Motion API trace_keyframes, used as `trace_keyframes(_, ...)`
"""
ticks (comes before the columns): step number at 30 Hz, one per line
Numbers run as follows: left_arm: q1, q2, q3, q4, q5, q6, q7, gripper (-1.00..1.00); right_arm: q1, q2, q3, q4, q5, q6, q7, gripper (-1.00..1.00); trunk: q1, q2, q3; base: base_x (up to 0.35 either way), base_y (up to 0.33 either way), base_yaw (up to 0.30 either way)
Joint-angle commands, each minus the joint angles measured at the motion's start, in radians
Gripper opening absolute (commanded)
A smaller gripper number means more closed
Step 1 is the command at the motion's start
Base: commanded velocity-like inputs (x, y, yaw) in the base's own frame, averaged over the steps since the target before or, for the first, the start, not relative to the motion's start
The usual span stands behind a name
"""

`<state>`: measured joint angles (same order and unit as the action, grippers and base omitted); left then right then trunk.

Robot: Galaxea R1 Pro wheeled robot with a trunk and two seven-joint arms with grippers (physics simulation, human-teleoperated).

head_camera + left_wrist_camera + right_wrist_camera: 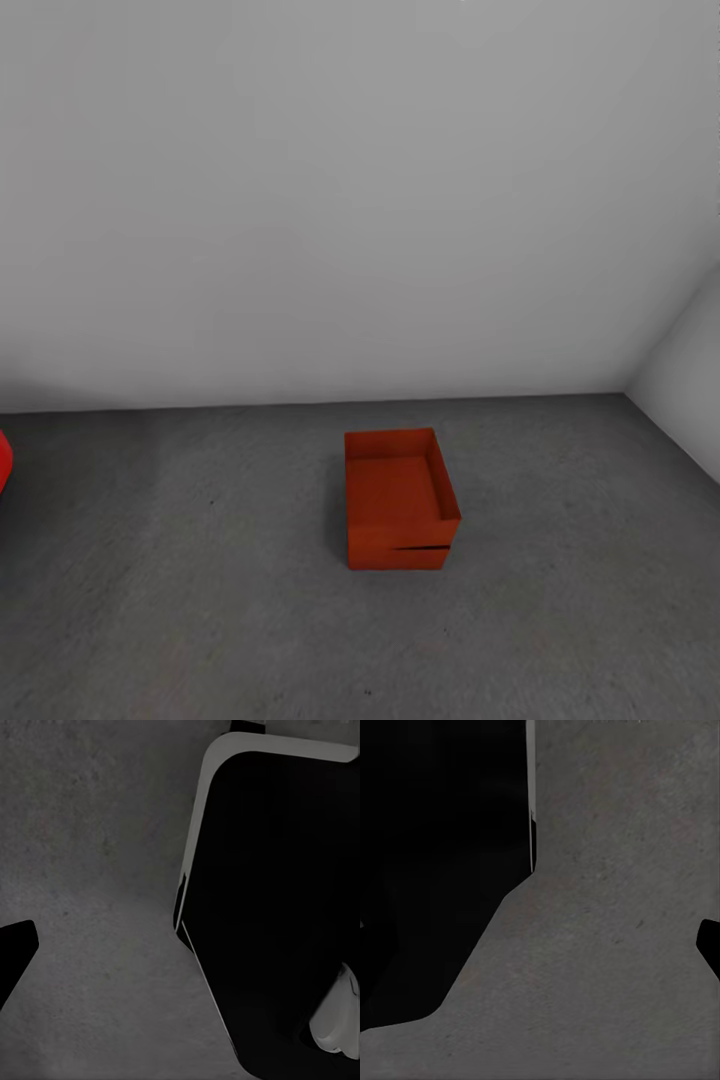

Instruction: Move the two storage containers from the living room to the garage. In the garage, place one container on the floor and stack the other container on top of it (either order is fine).

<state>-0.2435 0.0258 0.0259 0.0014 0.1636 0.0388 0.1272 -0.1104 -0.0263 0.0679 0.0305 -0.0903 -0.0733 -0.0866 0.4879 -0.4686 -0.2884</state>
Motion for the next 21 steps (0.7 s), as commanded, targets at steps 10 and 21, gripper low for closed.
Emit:
trace_keyframes(10,-0.001,-0.002,0.002,0.000,0.005,0.003,0.002,1.00,-0.001,0.001,0.008,0.003,-0.009,-0.006,-0.001,1.00,0.000,-0.001,0.015,0.000,0.000,0.000)
trace_keyframes(21,-0.001,-0.002,0.002,-0.002,0.002,-0.098,0.003,1.00,-0.001,0.002,0.009,0.003,-0.009,-0.006,-0.001,1.00,0.000,-0.001,0.033,0.000,0.000,0.000)
